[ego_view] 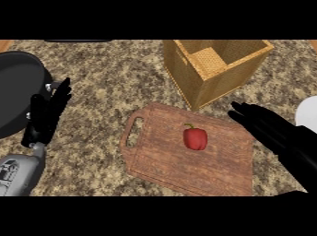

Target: Pick the bell pepper from the cutting board and place it in the basket

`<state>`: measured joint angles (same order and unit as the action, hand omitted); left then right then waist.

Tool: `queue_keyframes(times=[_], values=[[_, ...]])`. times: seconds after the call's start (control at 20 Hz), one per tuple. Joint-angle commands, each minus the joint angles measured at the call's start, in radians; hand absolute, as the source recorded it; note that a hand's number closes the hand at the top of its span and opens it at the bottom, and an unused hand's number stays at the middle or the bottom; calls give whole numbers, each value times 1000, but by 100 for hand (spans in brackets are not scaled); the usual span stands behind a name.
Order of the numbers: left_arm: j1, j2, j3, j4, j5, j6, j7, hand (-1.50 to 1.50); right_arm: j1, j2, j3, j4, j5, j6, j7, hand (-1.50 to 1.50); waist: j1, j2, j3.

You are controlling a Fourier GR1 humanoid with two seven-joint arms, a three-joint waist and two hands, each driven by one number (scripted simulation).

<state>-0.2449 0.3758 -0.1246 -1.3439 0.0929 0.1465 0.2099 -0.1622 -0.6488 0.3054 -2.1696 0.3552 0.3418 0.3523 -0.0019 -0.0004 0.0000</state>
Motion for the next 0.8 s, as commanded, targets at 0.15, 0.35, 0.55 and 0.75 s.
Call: queue_keyframes(times=[0.15,0.35,0.55,0.75], values=[[11,-41,24,-71,-46,-11,63,0,-27,127,-17,149,97,32,-91,-150,6,0,0],[8,-23,70,9,-62,-58,-11,0,-31,219,74,186,205,17,-80,-150,5,1,0],[76,-60,69,-55,-86,-52,-9,0,21,274,92,231,295,-26,-148,-150,4,0,0],[4,-91,70,-14,-110,-62,10,0,13,315,88,384,381,-115,-278,-150,2,1,0]])
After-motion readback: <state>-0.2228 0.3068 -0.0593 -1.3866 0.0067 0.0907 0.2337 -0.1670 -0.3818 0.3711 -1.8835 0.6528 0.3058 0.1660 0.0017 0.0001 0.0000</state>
